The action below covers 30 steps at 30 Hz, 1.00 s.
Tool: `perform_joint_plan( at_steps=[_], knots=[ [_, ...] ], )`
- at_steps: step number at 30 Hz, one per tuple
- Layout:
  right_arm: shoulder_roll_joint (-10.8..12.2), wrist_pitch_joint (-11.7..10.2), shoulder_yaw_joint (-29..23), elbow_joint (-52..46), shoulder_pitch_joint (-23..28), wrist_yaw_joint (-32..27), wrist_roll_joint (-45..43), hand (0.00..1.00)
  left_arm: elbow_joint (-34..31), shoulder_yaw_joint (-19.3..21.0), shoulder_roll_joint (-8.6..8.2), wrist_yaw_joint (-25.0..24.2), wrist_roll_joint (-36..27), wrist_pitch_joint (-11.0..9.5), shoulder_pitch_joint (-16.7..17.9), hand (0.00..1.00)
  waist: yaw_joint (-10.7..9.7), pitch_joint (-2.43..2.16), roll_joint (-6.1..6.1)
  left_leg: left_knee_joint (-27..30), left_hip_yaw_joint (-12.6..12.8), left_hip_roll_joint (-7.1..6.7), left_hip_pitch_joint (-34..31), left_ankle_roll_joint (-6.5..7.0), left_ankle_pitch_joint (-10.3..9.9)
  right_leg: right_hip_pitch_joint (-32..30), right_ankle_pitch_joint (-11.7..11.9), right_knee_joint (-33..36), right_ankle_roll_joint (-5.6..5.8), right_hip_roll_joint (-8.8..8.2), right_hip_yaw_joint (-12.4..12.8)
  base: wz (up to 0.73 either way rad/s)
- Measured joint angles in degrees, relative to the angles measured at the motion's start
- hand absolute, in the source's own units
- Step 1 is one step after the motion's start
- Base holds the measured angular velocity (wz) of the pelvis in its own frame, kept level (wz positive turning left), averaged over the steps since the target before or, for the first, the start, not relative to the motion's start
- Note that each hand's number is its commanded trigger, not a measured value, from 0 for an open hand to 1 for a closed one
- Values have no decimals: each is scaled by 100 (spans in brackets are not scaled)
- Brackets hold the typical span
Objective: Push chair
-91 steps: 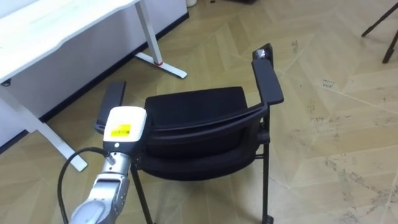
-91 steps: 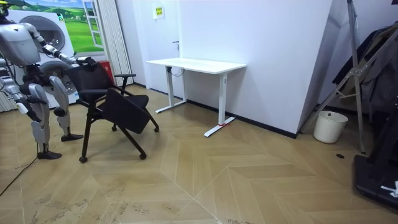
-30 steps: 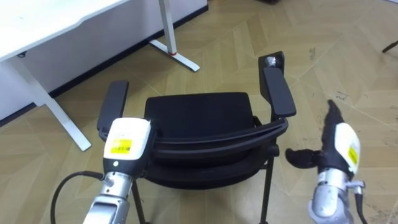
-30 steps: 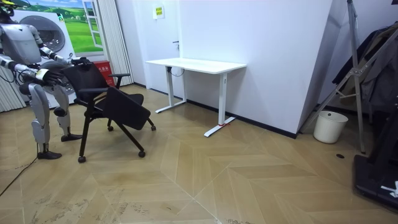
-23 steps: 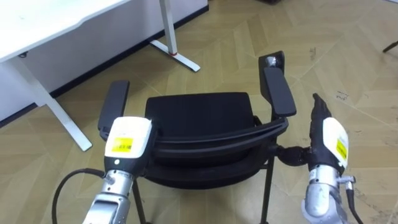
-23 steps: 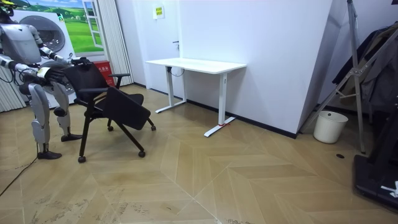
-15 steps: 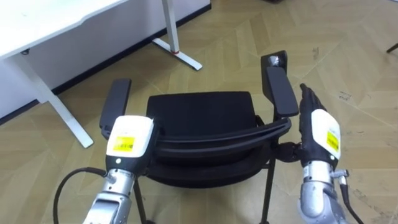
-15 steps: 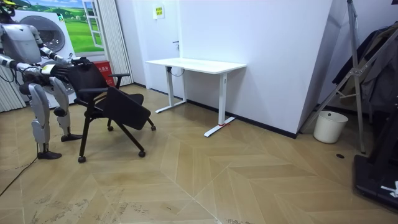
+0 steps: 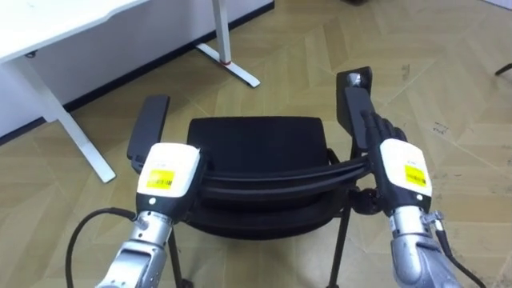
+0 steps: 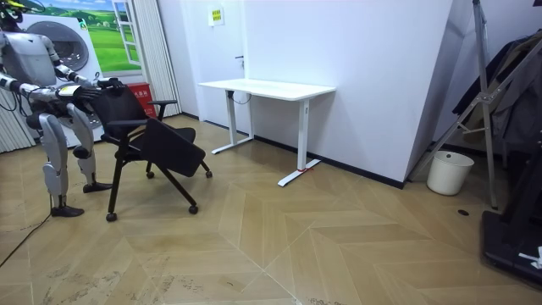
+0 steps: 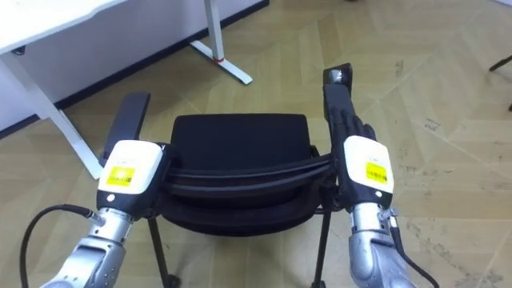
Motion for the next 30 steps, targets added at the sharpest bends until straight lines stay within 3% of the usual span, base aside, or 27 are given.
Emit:
perform_joint_plan(
  at_steps=[7, 18, 30],
  knots=[
    [-114, -74, -3, -11, 0, 135, -539, 0, 10, 21, 64, -12, 4, -148, -36, 100, 70, 8, -60, 0, -21, 0, -9, 0, 0, 11, 0, -8, 0, 3, -29, 0],
    [-582, -127, 241, -436, -6, 705, -814, 0, 16, -19, 210, -59, -6, -425, -160, 100, 243, 50, -143, 0, -28, 0, -19, 0, 0, 6, 1, -7, -2, 1, -38, 0],
    [-636, -213, 384, -555, -125, 1048, -1071, 0, 164, -127, 234, -58, -14, -535, -374, 100, 293, 65, -184, 86, -175, -1, -121, 0, 0, 16, 1, -11, -2, 2, -175, 5]
  ],
)
